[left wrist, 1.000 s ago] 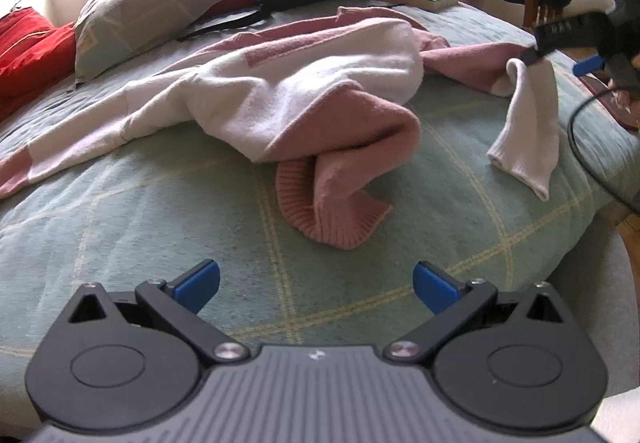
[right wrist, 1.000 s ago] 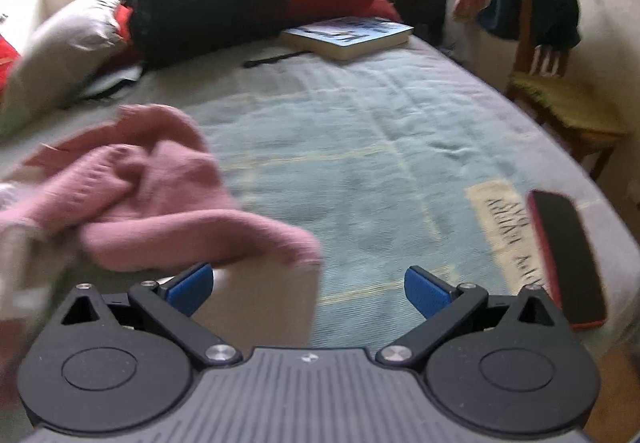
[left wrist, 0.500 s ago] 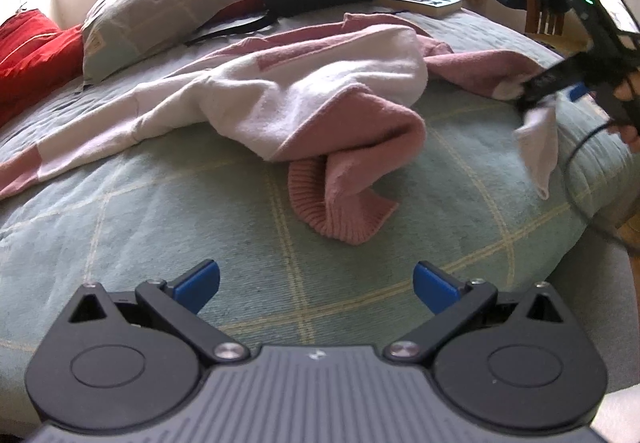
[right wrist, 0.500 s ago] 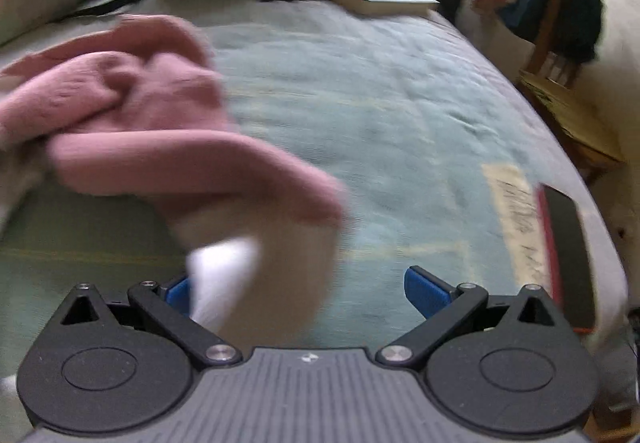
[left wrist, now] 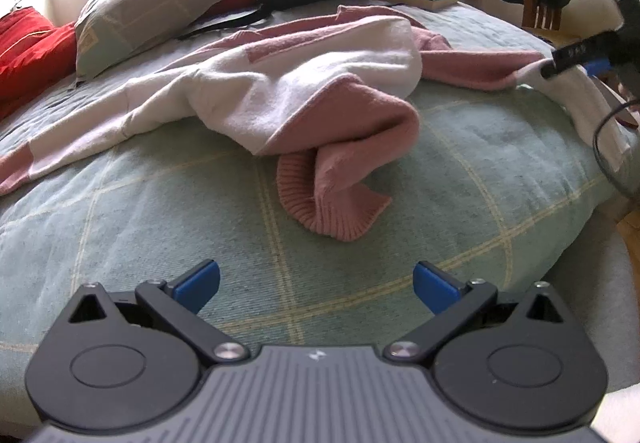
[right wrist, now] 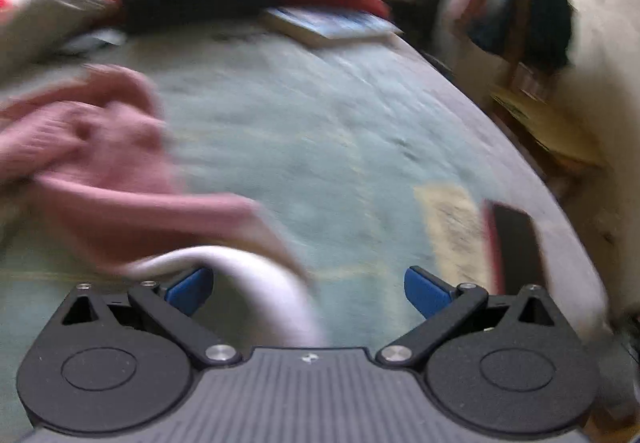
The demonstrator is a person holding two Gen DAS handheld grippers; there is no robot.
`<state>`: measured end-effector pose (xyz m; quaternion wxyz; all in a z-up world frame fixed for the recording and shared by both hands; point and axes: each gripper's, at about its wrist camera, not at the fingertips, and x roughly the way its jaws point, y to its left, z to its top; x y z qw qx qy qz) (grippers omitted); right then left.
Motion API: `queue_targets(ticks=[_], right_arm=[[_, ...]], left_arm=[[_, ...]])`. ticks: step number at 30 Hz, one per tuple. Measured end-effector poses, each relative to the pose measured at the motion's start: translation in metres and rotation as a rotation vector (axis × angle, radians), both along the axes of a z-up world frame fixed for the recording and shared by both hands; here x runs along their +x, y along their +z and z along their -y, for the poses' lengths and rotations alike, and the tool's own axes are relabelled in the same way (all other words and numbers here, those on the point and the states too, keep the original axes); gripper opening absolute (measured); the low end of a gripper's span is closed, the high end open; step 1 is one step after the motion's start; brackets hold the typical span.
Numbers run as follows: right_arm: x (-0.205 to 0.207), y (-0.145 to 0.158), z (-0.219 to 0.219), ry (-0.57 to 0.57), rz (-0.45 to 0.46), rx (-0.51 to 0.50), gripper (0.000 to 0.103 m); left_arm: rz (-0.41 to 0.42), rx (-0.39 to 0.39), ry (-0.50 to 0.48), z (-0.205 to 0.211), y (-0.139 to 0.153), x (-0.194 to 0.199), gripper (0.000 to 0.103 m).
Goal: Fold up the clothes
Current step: 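Pull the held sleeve outward from the sweater body with the right gripper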
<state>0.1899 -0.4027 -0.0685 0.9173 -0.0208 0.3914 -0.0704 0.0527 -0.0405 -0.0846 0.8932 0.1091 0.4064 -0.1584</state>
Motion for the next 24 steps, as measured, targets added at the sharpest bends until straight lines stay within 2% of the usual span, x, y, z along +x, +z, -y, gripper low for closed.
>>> queue_targets(ticks=[2, 6, 11, 14, 16, 24], right_arm=[[-0.001, 0.004, -0.019, 0.106, 0.049, 0.010, 0.103], [0.013, 0.008, -0.057, 0.254, 0.071, 0.017, 0.103], [0.049, -0.007, -0.102, 0.362, 0.009, -0.037, 0.103], [0.072, -0.028, -0.122, 0.365, -0.061, -0.128, 0.103], [0.085, -0.036, -0.119, 0.339, -0.094, -0.173, 0.103], [0.123, -0.010, -0.055, 0.153, -0.042, -0.118, 0.103]], left_arm=[[-0.001, 0.002, -0.003, 0.000, 0.000, 0.000, 0.102], [-0.002, 0.004, -0.006, 0.000, -0.001, 0.002, 0.102], [-0.003, 0.007, -0.008, 0.000, -0.002, 0.003, 0.102], [-0.007, 0.009, 0.008, -0.003, -0.003, 0.007, 0.102], [-0.006, 0.008, 0.015, -0.006, -0.003, 0.009, 0.102], [-0.012, 0.005, 0.028, -0.010, -0.006, 0.019, 0.102]])
